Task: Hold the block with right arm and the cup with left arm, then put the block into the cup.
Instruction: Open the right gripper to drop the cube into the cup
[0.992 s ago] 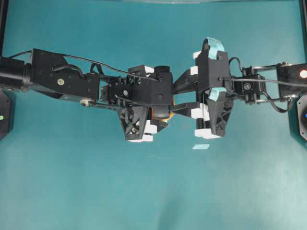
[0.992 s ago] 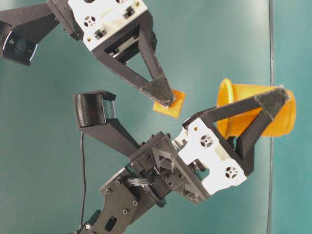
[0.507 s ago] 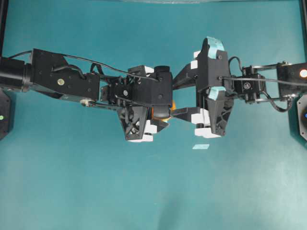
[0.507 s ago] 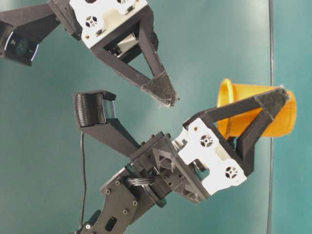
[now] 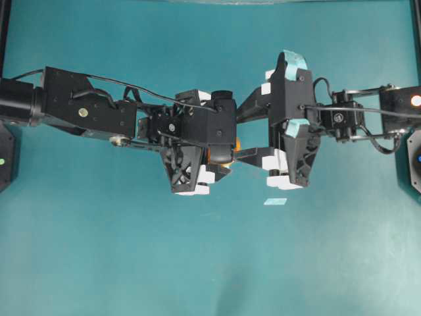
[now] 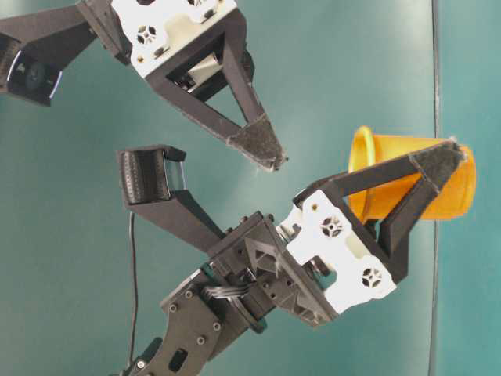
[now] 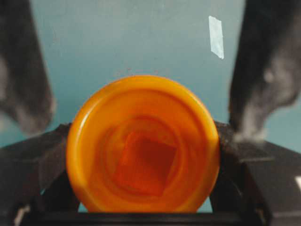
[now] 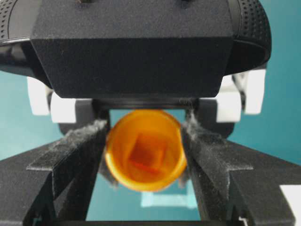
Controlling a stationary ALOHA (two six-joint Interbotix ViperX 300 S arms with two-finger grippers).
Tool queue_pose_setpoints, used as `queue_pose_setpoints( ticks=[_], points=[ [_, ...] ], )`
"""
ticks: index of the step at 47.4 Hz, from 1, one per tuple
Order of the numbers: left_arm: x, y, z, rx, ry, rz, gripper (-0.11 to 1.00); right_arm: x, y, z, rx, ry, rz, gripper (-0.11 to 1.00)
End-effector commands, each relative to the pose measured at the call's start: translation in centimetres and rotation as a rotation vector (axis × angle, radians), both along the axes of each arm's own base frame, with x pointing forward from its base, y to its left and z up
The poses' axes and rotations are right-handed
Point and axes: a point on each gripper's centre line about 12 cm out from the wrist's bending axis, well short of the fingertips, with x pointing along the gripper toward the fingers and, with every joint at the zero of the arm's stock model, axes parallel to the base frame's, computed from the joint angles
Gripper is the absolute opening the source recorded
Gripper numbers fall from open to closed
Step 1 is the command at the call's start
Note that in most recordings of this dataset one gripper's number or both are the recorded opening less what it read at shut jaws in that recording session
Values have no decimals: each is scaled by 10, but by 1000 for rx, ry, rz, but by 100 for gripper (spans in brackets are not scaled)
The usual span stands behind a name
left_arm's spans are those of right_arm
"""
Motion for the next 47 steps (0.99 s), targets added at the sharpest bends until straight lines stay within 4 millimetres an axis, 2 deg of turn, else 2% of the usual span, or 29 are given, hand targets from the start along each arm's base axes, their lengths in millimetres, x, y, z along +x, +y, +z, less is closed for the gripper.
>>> queue_pose_setpoints(
  ticks=[1, 47],
  points=[
    [4, -1, 18, 5, -51, -5, 68, 1, -1, 17, 2, -44, -2, 64],
    [5, -1, 19, 6, -63, -6, 68, 1, -1, 16, 1, -43, -2, 64]
  ],
)
